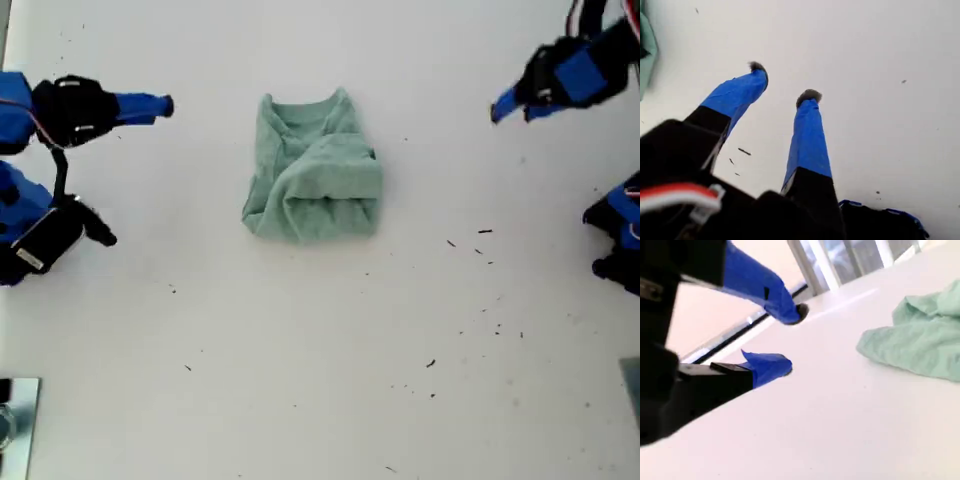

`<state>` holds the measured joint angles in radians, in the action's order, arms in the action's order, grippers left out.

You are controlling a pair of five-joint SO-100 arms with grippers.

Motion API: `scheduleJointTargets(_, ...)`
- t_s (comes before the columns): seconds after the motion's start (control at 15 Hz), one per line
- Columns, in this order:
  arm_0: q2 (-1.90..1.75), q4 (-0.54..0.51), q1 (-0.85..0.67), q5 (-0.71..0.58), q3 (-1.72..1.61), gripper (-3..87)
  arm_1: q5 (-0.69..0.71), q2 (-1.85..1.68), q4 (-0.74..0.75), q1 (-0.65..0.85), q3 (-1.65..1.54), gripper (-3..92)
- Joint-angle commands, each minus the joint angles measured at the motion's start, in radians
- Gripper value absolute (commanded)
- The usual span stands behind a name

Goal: Fold t shirt

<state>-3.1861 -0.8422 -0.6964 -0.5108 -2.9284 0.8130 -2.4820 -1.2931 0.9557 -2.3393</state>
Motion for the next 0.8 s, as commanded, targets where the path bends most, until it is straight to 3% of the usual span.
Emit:
scheduleJointTargets(0.0,-0.419,-0.114,0.080,0.021,-0.169,10.0,-0.089,-0.554,0.055,-0.173,-0.414,6.8)
scheduleJointTargets(0.07,-0.414,-0.069,0.143,0.009,-0.230,9.7,-0.118,-0.896,0.040,-0.298,-0.589,3.4)
scheduleJointTargets(0.13,-0.419,-0.049,0.192,0.015,-0.305,9.9,-0.245,-1.031,-0.028,-0.382,-0.692,2.3)
scheduleJointTargets(0.33,-0.417,-0.049,0.198,0.023,-0.314,8.3,-0.262,-1.028,-0.058,-0.446,-0.729,2.3)
scheduleJointTargets(0.53,-0.417,-0.052,0.187,0.021,-0.314,7.4,-0.225,-0.873,0.121,-0.643,-0.462,2.3)
scheduleJointTargets(0.73,-0.417,-0.052,0.207,0.017,-0.314,7.3,-0.173,-0.284,0.454,-0.919,-0.121,2.3)
